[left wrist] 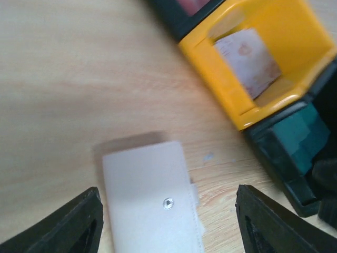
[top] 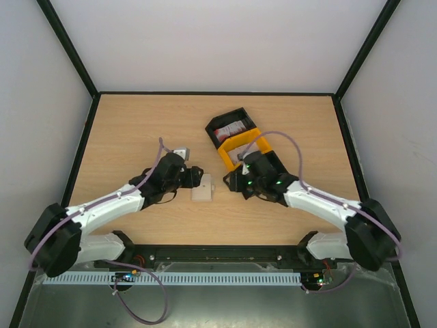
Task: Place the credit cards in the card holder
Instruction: Close the card holder at the center of the board.
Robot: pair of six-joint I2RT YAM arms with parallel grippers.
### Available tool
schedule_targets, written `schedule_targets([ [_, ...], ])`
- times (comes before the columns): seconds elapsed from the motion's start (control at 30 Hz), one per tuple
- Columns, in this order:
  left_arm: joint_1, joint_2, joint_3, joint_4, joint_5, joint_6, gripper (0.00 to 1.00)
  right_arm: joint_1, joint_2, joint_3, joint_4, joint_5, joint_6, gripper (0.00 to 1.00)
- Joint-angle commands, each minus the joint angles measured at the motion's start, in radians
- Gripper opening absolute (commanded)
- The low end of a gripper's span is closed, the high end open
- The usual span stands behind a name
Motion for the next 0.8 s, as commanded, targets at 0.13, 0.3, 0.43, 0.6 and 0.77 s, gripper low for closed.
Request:
schedule_targets([
  [0.13, 0.102, 0.185, -0.026, 0.025, 0.185, -0.117, 0.56, 0.065, 0.246, 0.049, 0.049, -0.005, -0.112, 0.42],
  [0.3, 0.116, 0.238, -0.013, 0.03, 0.234, -0.083, 0.54, 0.104, 0.379, 0.133, 0.033, -0.013, -0.177, 0.4],
  [0.43, 0.115, 0.262, -0.011, 0.021, 0.248, -0.069, 0.52, 0.132, 0.447, 0.177, 0.024, 0.01, -0.206, 0.41],
  [0.6, 0.116, 0.293, -0.011, 0.022, 0.271, -0.056, 0.41, 0.151, 0.497, 0.214, 0.007, 0.038, -0.242, 0.4],
  [0.77, 0.115, 0.302, -0.02, 0.009, 0.267, -0.044, 0.34, 0.171, 0.559, 0.255, -0.02, 0.116, -0.267, 0.34],
])
